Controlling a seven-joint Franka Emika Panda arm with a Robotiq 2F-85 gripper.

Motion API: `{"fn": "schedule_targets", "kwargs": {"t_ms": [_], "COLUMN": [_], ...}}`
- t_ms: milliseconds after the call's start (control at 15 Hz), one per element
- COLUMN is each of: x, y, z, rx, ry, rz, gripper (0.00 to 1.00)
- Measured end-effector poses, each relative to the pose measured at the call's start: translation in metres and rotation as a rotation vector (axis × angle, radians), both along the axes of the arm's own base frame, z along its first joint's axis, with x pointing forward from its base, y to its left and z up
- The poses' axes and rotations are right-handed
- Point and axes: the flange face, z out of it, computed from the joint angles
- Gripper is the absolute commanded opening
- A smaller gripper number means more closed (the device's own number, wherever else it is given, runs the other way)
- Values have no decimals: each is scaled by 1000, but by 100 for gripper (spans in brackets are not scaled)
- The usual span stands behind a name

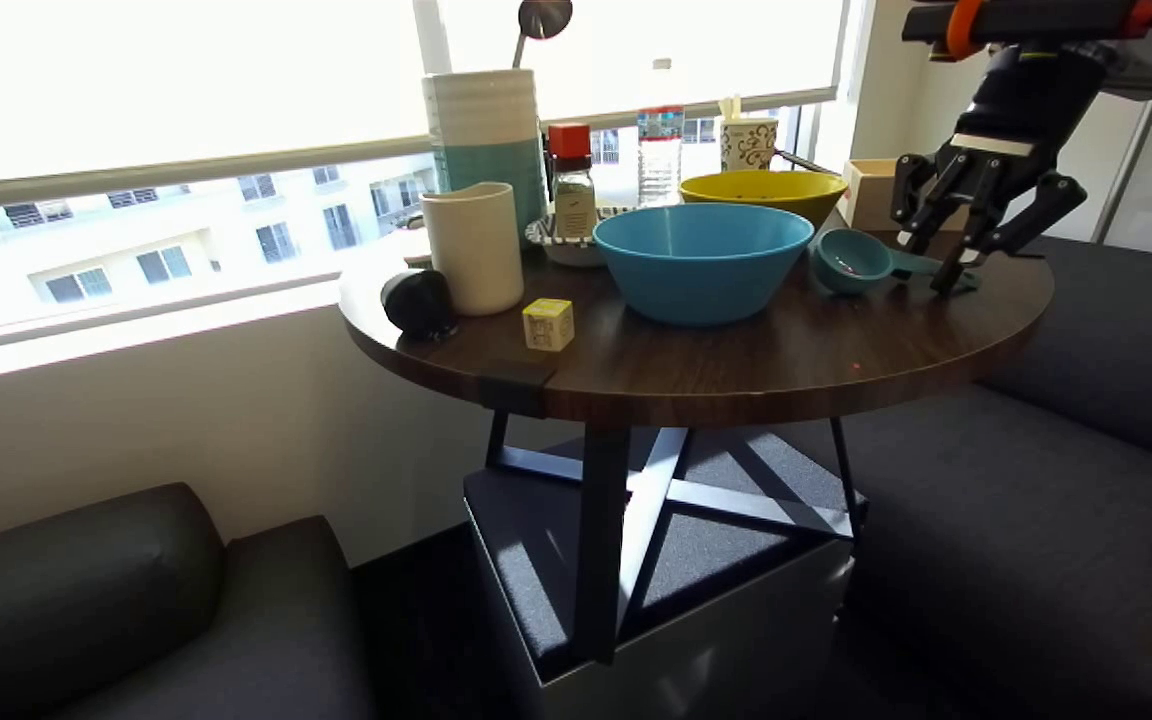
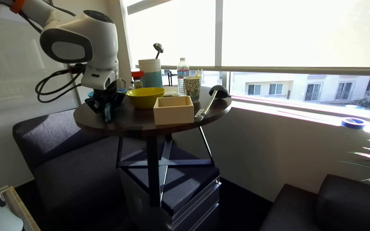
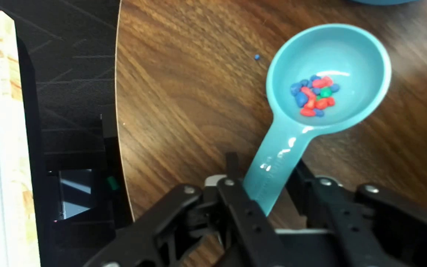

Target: Place some cereal from the yellow bowl in the blue measuring cup then put the cereal back in the yellow bowl using the spoon

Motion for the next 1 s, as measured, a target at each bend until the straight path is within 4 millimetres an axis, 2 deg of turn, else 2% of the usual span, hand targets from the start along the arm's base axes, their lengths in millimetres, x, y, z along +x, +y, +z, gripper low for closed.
{"fn": "schedule_targets", "kwargs": {"t_ms": [133,200,267,400,600,733,1000], "x": [0,0,0,0,-1,-1,-1], "y": [0,0,0,-1,-3,-4,-7], "z": [0,0,0,0,0,0,0], "rx": [0,0,0,1,3,4,7], "ry": [0,0,0,-1,-2,-3,-5], "rz": [0,-1,-1,-2,-6,-7,-11], "gripper": [29,23,10,0,5,2,2]}}
